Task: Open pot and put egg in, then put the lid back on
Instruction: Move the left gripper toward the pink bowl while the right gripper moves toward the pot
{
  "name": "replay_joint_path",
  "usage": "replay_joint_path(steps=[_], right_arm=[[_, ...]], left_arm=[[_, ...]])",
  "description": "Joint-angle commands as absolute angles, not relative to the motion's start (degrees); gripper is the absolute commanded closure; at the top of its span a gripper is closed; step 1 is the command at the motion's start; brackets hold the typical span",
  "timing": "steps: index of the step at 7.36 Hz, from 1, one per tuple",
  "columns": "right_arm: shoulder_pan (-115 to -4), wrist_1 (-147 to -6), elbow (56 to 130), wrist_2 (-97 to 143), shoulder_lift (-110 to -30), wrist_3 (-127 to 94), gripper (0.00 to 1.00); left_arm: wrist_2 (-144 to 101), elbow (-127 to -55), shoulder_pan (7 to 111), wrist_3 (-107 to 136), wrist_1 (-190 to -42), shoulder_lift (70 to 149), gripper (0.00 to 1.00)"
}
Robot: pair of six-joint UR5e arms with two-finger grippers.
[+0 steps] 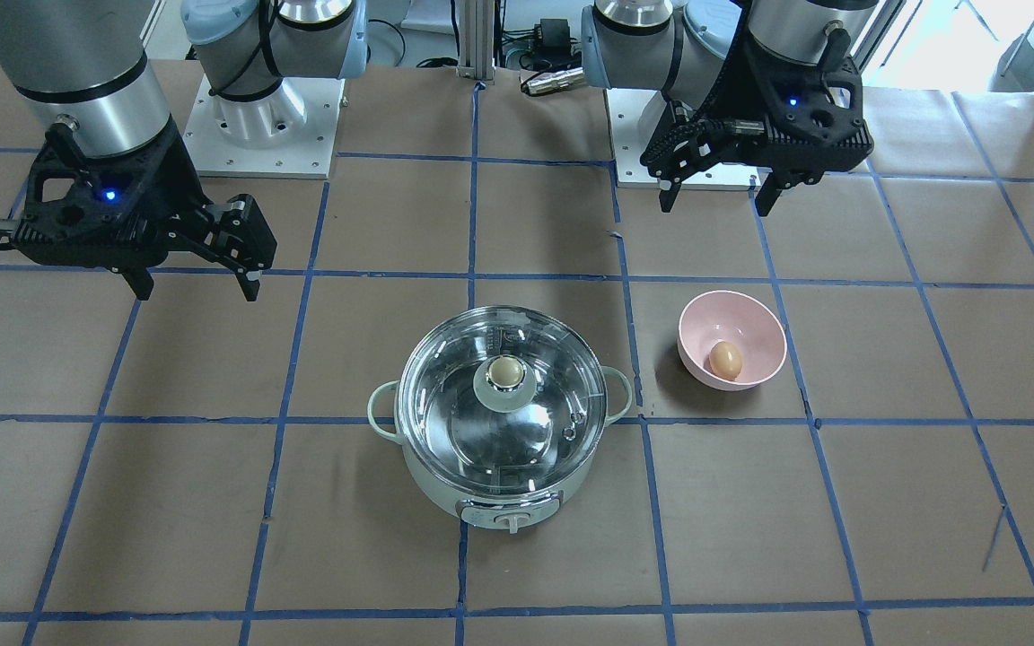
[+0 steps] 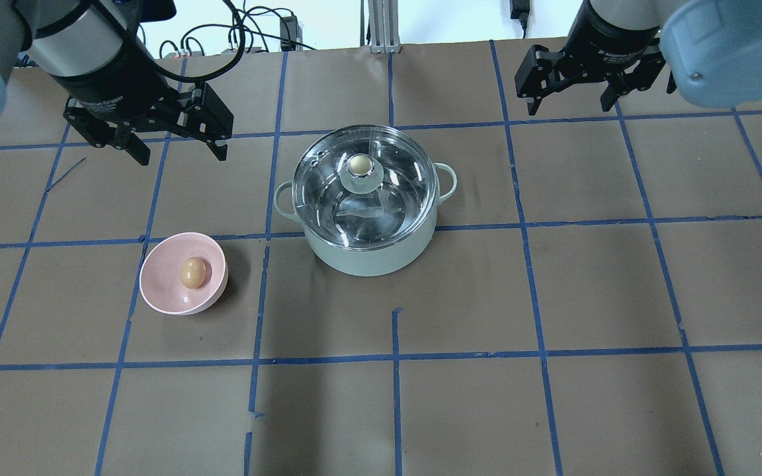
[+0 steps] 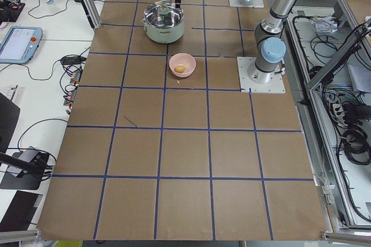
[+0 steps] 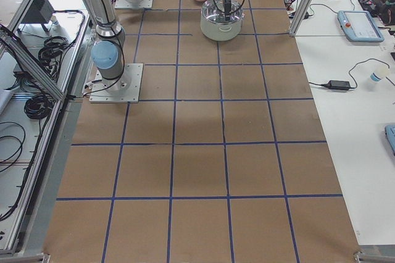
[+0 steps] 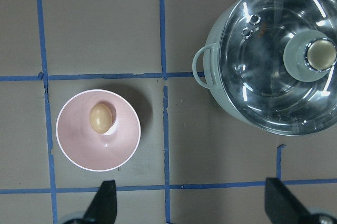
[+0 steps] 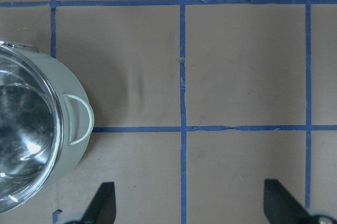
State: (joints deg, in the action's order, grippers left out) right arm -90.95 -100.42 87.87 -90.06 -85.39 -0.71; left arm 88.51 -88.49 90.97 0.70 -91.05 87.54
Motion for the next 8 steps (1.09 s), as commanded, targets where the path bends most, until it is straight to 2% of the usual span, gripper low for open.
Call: replay_joint_path(steps=[1,6,8], right_arm=[[-90.71,-100.63,87.98,-89.91,-85.43,-0.7,0.0],[-90.88,-100.63,87.8,-89.74,-85.43,-0.7,0.0],[-90.97,-101.25,87.89,-89.65,-85.43,-0.7,0.0]], left_arm=[[88.51,-88.51,90.97,0.7,-91.05,87.54,0.0],[88.42,-88.59,90.79,0.7,-91.23,87.54,0.0],[88.51,-90.95,85.64,-0.52,-95.07,87.45,0.0]])
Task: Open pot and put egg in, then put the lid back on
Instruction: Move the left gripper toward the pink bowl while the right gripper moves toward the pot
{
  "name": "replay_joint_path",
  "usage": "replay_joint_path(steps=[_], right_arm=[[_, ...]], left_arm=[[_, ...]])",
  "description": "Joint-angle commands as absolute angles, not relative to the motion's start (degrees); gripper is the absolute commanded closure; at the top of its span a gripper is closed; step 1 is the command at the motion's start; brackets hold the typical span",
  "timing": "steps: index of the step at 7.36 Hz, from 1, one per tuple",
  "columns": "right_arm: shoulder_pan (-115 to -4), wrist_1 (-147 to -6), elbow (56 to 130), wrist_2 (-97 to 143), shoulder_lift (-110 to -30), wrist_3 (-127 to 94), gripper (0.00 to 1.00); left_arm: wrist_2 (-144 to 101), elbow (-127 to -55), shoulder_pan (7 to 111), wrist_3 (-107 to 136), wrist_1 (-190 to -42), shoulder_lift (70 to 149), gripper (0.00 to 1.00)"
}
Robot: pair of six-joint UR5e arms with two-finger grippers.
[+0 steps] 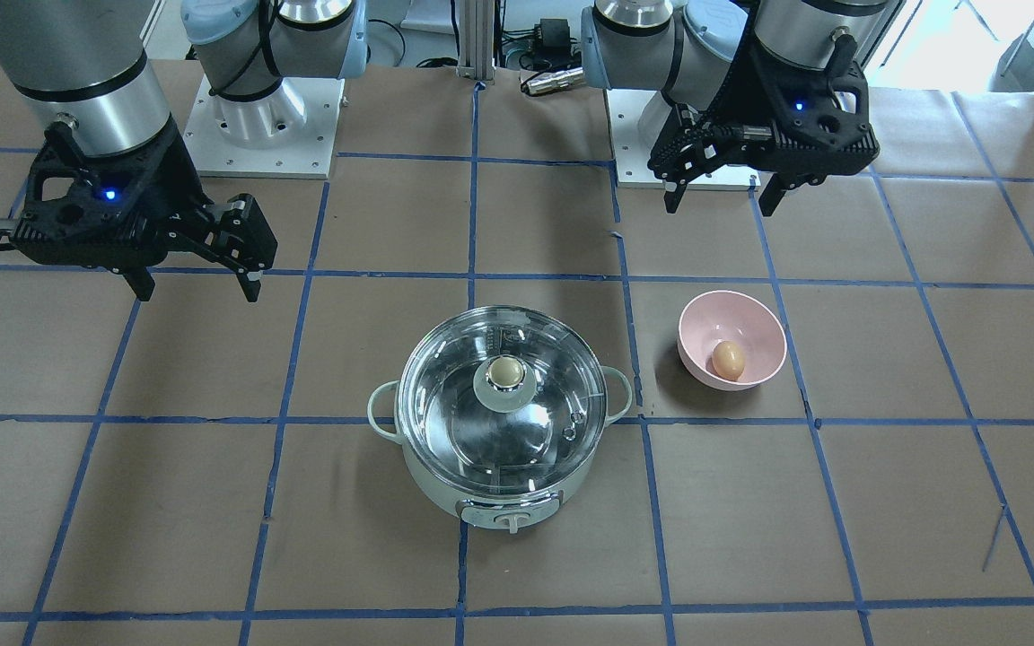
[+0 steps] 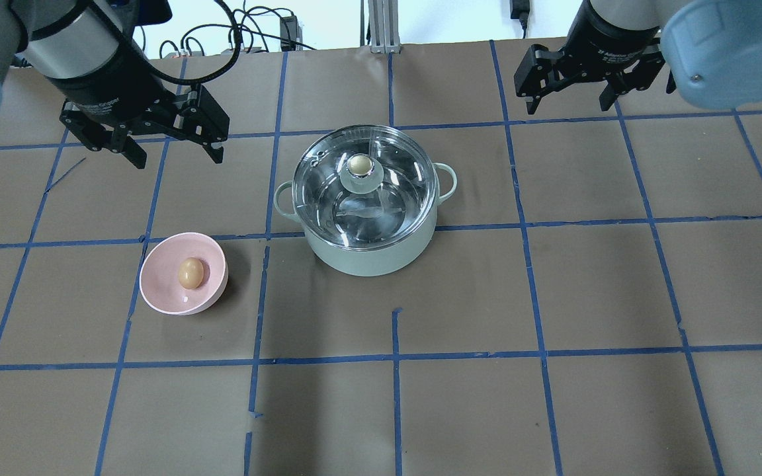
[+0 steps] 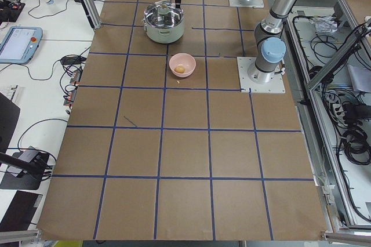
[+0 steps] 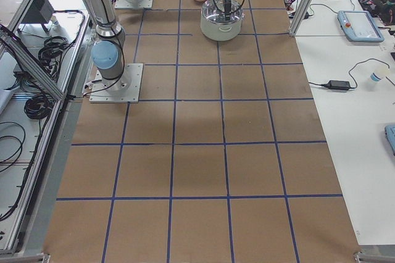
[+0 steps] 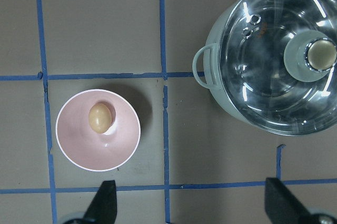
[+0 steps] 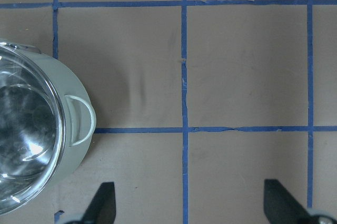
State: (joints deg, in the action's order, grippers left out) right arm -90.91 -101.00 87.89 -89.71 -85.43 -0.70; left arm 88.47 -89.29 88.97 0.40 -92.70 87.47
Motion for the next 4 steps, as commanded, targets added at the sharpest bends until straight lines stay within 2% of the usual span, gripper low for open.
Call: replay_joint_path(steps=[1,3,4], right_arm=[[-91.66,-101.34,87.63,-89.65,-85.43,-1.66,0.0],[-96.3,-105.88,85.71,-89.74,-82.73,-7.11,0.0],[-99.55,-106.78,83.61,-89.82,-80.09,-11.47,0.0]], left_arm=[[88.77,-92.36,83.43,-0.79,-95.62,87.36,0.0],[88.6,-98.92,80.17,-4.27,-94.5,87.45,0.0],[88.59,-104.27,77.89,-6.22,-87.61,87.54,0.0]])
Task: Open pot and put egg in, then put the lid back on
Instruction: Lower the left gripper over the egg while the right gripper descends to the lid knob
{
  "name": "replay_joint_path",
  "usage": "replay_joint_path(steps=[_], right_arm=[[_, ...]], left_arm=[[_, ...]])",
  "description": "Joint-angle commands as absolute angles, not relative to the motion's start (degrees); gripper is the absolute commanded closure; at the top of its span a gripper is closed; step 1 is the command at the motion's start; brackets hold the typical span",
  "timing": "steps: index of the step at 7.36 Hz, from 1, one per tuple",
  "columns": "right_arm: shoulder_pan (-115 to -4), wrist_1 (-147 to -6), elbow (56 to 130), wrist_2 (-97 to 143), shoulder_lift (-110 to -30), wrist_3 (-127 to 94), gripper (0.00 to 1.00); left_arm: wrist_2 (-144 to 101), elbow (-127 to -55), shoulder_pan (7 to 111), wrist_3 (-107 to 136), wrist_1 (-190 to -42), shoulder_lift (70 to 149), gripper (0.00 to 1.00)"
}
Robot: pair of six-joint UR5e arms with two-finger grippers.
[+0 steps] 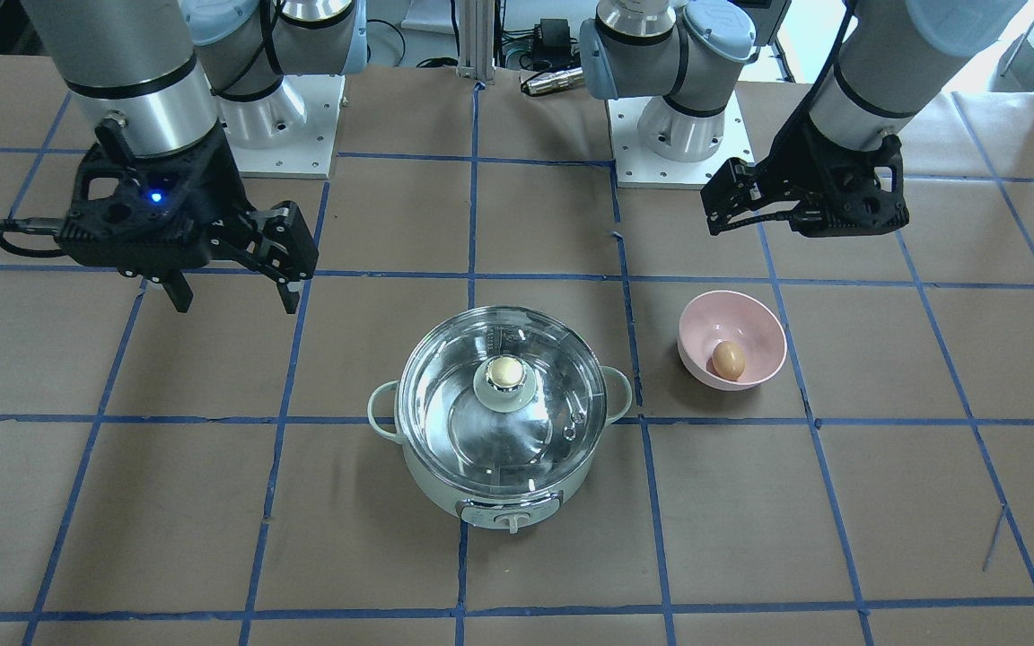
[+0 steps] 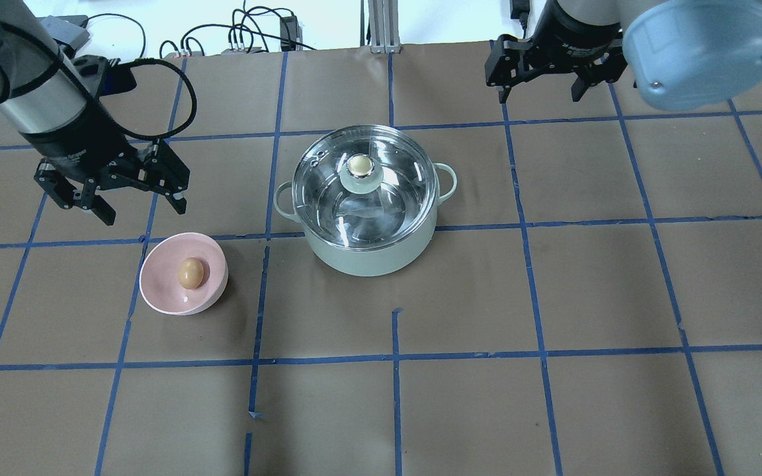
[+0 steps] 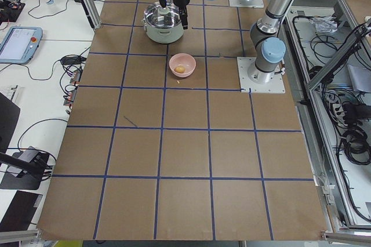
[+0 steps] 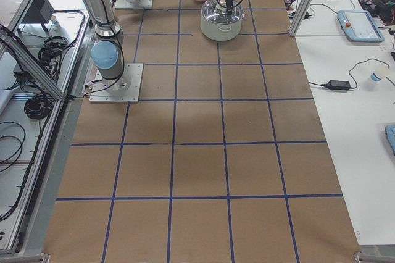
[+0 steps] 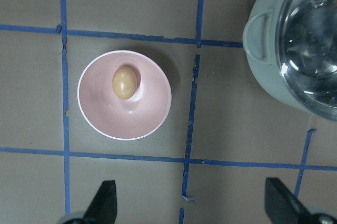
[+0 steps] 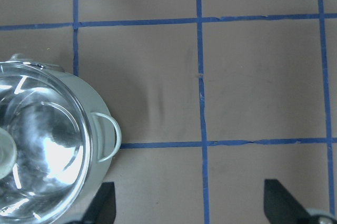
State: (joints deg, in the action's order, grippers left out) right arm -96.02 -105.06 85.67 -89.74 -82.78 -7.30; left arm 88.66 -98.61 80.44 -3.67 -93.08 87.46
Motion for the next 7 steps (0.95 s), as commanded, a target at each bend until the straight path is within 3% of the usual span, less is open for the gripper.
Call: replay_joint_path(steps=[1,4,7], right_arm=[[-102.97,-108.27,82.37,-90.17,-77.46,-16.21,0.0],[-108.18,-113.38,82.35,-90.44,-73.31,-22.05,0.0],[-110.91,-116.45,82.27,-90.61,-70.41,-26.26,0.0]], left_arm=[[88.68,-110.42,77.18,-6.76,-79.62,87.97,0.0],[88.68,-121.27,77.08,-8.95,-60.1,91.3,0.0],[92.44,-122.69,77.08,-13.09,-53.7,95.62,0.02]])
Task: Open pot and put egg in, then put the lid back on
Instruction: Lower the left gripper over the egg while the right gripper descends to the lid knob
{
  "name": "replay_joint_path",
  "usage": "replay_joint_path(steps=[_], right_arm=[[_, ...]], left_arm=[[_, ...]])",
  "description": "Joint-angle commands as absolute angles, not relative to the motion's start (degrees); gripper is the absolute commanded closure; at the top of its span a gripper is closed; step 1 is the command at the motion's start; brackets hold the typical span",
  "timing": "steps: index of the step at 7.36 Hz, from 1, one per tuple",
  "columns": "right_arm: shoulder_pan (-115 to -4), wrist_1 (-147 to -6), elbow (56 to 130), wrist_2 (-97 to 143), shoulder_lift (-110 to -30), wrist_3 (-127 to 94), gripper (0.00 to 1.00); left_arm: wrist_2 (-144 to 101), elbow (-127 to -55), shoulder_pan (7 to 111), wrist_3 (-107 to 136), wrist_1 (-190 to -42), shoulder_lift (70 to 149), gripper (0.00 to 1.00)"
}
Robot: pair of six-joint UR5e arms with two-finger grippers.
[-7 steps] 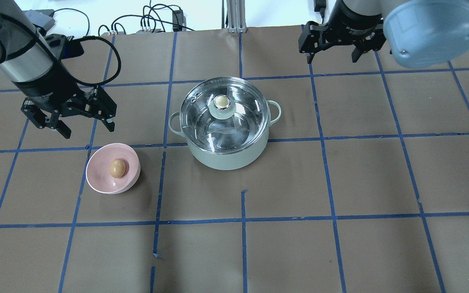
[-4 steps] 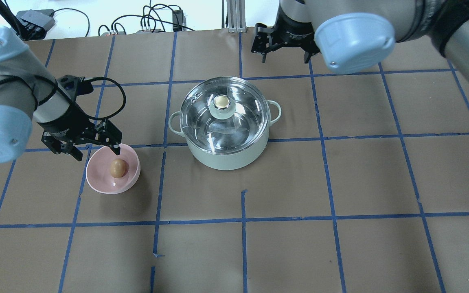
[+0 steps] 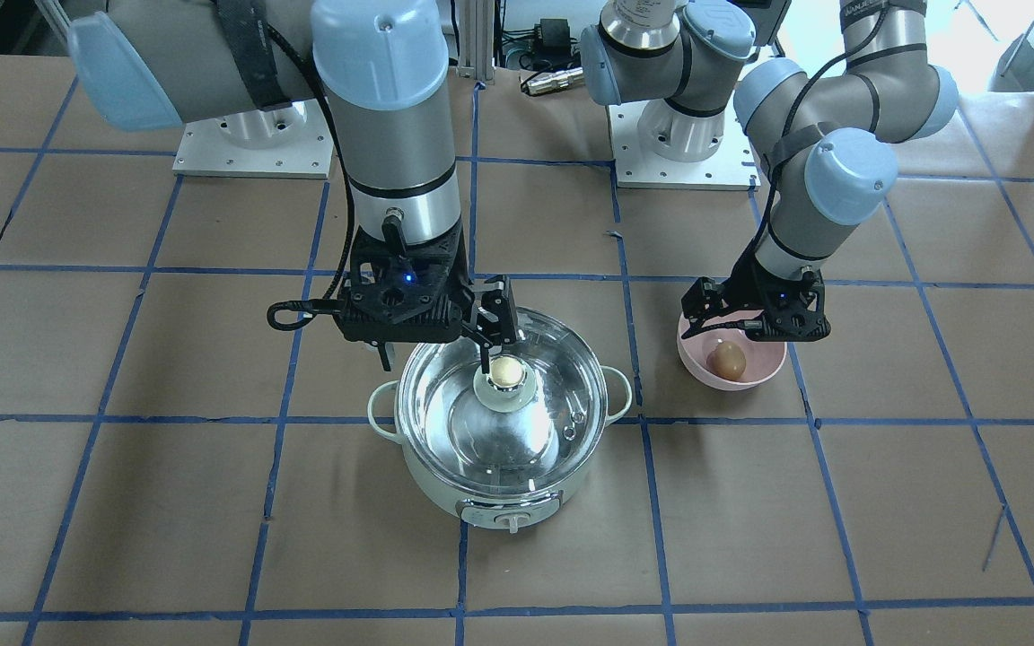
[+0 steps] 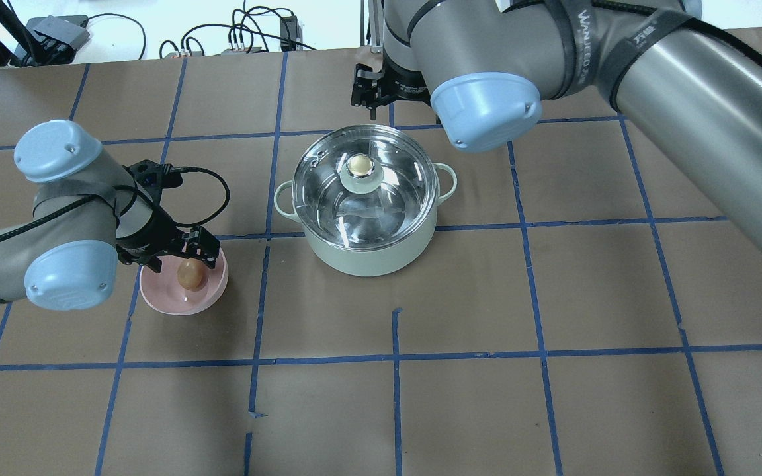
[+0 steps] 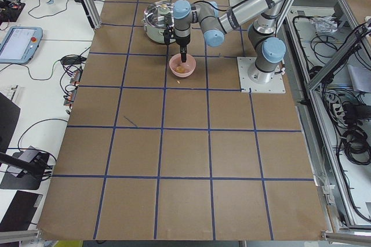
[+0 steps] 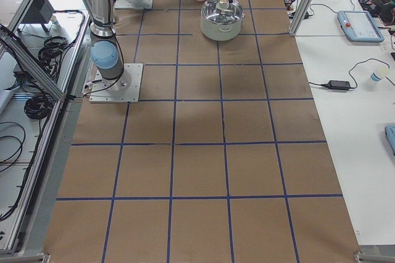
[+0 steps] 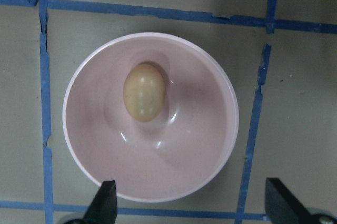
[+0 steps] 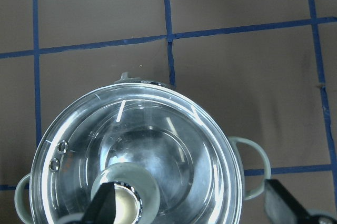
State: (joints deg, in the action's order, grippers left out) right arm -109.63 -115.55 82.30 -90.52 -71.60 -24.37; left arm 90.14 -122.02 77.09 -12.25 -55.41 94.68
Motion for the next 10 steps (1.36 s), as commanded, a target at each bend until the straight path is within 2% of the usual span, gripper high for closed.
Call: replay_joint_path(steps=[1,7,8,10], right_arm=[[-111.87,-117.5,82.27,-91.14,-69.53,-27.06,0.0],[-115.84,-120.41,82.53,-93.6,-65.13,-30.84,0.01],[-115.93,-120.41,82.53,-93.6,-64.87,-31.02,0.05],[-116.72,-120.41,82.7,-93.6,-64.43,-30.85,0.07]], left_arm=[[92.2,-123.04,76.99,-13.01,-53.7,96.06,0.02],[92.11,-123.31,76.9,-12.83,-53.7,96.77,0.02],[91.94,-123.22,76.64,-12.92,-52.92,97.55,0.03],[92.02,-123.83,76.03,-13.18,-49.22,98.0,0.06]])
